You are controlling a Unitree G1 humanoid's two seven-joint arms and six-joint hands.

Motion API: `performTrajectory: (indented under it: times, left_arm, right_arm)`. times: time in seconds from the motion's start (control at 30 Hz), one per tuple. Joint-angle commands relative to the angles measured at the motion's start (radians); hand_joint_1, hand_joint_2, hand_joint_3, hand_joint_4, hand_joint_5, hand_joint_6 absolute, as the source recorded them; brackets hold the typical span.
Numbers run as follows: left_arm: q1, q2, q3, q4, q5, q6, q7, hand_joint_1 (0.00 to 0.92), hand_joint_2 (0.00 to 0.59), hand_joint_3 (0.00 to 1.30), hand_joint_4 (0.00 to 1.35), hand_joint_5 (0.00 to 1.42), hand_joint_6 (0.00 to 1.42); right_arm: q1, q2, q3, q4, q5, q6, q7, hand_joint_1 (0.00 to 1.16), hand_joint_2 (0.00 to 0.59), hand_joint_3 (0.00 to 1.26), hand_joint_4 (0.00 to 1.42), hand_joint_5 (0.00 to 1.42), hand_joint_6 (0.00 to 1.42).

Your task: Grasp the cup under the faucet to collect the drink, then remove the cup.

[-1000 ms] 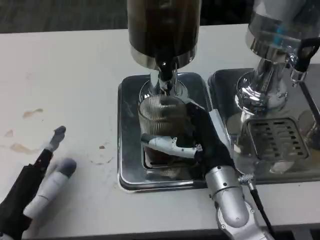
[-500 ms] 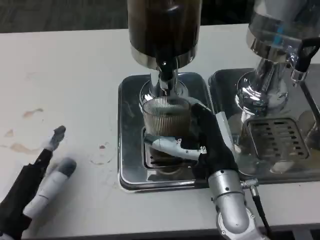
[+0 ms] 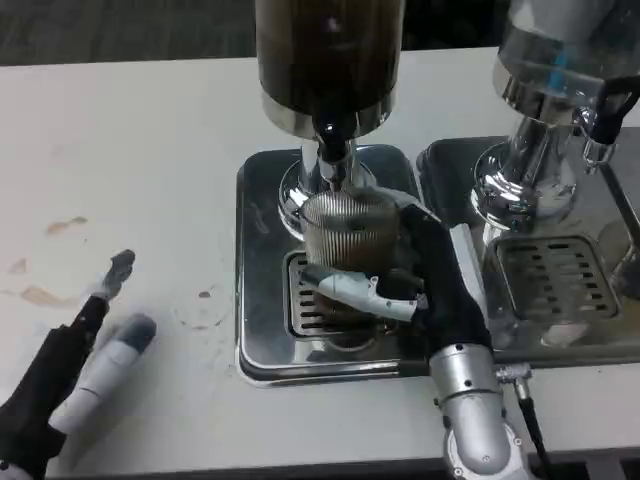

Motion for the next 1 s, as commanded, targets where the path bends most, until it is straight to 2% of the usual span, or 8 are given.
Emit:
performTrajectory:
  times: [0.03, 0.23, 0.57, 0.8, 1.0]
  left_arm:
    - [-0.014, 0.014, -0.011, 0.008, 0.003, -0.001, -0.014, 0.0, 0.088, 0.0, 0.0, 0.0, 0.0]
    - [-0.025, 0.018, -0.018, 0.013, 0.005, -0.003, -0.026, 0.0, 0.088, 0.0, 0.0, 0.0, 0.0]
    - [-0.019, 0.031, -0.037, -0.009, 0.048, -0.021, -0.015, 0.0, 0.088, 0.0, 0.0, 0.0, 0.0]
    - [0.018, 0.037, -0.046, -0.058, 0.065, -0.028, -0.016, 0.0, 0.09, 0.0, 0.0, 0.0, 0.0]
    - [0.05, 0.066, -0.042, -0.138, 0.14, -0.026, 0.009, 0.0, 0.107, 0.0, 0.0, 0.0, 0.0]
  right_arm:
    - [0.034, 0.021, 0.003, -0.069, 0.009, -0.057, -0.004, 1.11, 0.131, 0.72, 0.72, 0.86, 1.23]
    - [0.068, 0.01, 0.021, -0.109, -0.008, -0.064, 0.004, 1.11, 0.132, 0.72, 0.73, 0.87, 1.26]
    - [0.138, 0.006, 0.015, -0.183, 0.02, -0.055, 0.048, 1.08, 0.135, 0.72, 0.75, 0.91, 1.3]
    - [0.238, -0.006, 0.022, -0.342, 0.044, -0.032, 0.107, 1.08, 0.135, 0.74, 0.77, 0.92, 1.33]
    - [0.309, -0.007, 0.024, -0.462, 0.049, -0.004, 0.145, 1.07, 0.134, 0.74, 0.78, 0.92, 1.34]
